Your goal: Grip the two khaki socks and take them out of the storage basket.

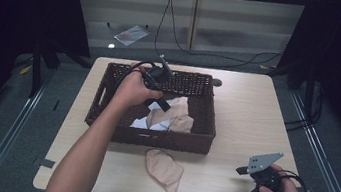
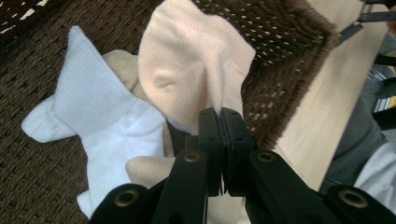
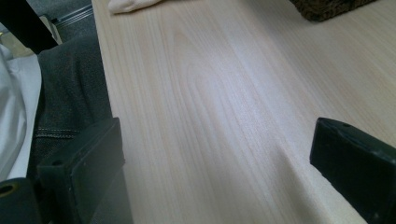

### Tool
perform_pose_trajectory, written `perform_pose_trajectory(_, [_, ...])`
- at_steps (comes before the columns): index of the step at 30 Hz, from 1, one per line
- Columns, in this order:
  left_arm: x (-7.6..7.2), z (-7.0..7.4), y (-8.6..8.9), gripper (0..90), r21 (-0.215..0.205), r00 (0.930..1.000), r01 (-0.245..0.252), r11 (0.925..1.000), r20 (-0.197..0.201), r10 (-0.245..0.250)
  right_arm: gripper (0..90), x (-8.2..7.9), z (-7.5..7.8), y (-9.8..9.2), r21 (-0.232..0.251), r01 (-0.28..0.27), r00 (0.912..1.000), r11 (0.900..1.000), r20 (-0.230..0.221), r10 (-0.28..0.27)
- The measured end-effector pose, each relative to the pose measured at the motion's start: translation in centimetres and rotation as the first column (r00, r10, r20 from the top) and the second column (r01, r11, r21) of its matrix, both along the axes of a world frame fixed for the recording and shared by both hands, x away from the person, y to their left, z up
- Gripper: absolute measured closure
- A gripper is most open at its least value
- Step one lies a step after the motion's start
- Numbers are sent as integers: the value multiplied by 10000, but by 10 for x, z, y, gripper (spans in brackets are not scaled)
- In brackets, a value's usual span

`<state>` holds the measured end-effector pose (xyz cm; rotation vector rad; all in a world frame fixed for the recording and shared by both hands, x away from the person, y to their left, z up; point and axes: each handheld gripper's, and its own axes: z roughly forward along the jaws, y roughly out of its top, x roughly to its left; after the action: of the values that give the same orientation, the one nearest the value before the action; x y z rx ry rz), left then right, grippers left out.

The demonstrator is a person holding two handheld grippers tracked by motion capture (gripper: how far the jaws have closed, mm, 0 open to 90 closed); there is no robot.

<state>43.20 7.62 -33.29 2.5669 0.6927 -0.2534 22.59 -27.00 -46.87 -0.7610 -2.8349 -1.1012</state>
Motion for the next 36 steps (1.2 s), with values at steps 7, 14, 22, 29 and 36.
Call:
perform_pose_trajectory(7, [-10, 16, -3, 881, -193, 9995, 267, 9995, -148, -270, 28, 0, 0, 0, -2, -3, 10000, 10000, 0, 3])
perform_pose_trajectory(14, [-16, 29, -2, 881, -284, 9986, 469, 9985, -235, -475, 28, 0, 0, 0, 44, 26, 10000, 10000, -28, -26])
perform_pose_trajectory(22, [-23, 43, -1, 881, -360, 9969, 734, 9967, -258, -743, 28, 0, 0, 0, 7, -3, 10000, 10000, 29, 3])
perform_pose_trajectory(29, [-32, 51, -1, 880, -510, 9946, 926, 9944, -427, -948, 28, 0, 0, 0, 17, -5, 10000, 10000, 20, 5])
perform_pose_trajectory(36, [-39, 55, -2, 881, -542, 9915, 1209, 9912, -426, -1232, 28, 1, -1, 0, 30, -18, 10000, 10000, 54, 18])
